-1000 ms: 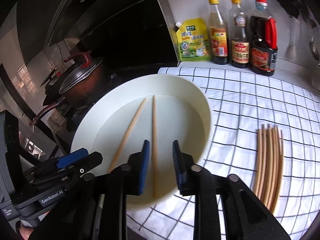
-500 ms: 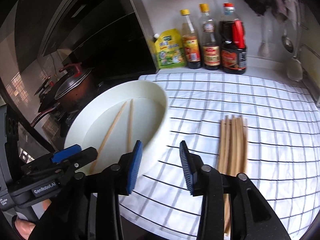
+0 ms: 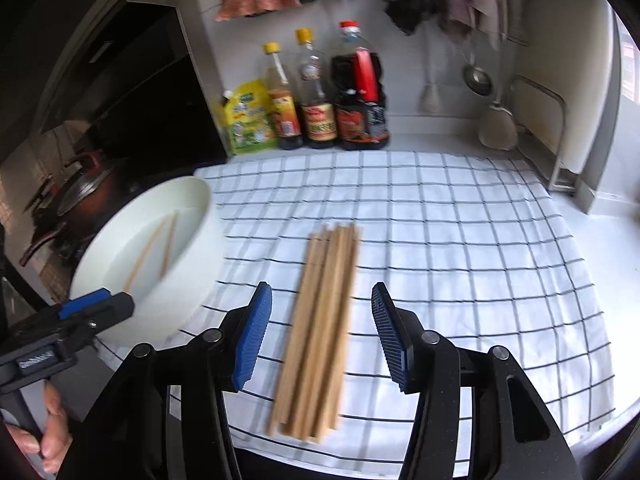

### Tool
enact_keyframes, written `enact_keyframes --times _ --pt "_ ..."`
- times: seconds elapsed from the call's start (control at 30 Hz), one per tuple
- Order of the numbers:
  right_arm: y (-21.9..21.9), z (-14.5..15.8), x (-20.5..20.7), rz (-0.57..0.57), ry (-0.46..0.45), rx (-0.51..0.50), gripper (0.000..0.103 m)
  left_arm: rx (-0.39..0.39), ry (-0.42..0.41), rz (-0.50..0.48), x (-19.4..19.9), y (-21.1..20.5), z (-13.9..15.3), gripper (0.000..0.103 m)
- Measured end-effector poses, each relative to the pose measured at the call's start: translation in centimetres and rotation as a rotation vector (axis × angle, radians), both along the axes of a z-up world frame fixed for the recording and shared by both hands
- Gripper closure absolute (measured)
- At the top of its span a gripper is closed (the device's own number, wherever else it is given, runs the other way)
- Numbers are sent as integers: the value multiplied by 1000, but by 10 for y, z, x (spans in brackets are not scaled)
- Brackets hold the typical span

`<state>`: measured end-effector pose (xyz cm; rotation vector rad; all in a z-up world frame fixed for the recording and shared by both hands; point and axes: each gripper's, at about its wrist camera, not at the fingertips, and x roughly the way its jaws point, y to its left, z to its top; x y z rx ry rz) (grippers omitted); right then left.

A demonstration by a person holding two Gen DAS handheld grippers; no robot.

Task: Organize utensils
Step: 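Move the open right tool back over the chopsticks on the cloth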

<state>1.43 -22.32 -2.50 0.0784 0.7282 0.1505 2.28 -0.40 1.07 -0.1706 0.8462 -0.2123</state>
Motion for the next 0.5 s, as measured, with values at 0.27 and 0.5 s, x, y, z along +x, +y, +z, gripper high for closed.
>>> enact_keyframes --times 0.27,0.5 --pt "-26 -25 8 -34 67 -31 52 26 3 -41 2 -40 -17 28" --pt "-22 -51 28 2 128 -71 51 54 14 -20 6 -50 -33 25"
